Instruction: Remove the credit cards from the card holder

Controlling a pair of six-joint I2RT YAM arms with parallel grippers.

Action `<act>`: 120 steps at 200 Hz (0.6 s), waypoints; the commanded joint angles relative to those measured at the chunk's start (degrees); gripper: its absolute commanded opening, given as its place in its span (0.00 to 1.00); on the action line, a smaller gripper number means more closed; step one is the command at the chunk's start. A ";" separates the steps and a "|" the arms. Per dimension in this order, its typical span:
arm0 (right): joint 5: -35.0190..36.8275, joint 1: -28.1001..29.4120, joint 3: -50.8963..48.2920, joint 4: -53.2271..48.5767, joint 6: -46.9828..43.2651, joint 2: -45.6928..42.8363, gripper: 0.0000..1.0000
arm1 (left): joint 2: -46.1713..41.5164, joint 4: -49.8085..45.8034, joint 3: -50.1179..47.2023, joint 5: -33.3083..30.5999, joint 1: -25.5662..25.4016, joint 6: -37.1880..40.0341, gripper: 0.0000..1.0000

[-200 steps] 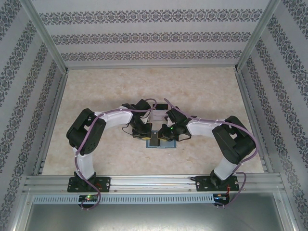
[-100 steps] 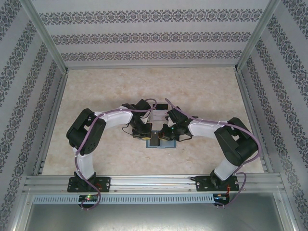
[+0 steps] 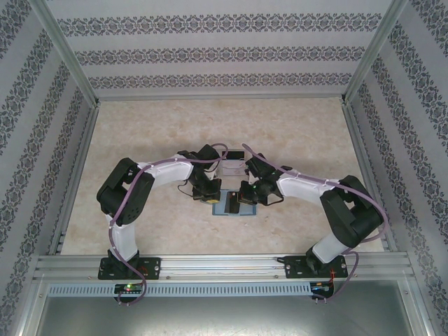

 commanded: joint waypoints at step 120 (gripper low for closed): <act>5.59 -0.05 4.78 -11.63 -3.74 -2.72 0.04 | 3.20 -6.13 -2.34 -6.24 -1.19 0.97 0.00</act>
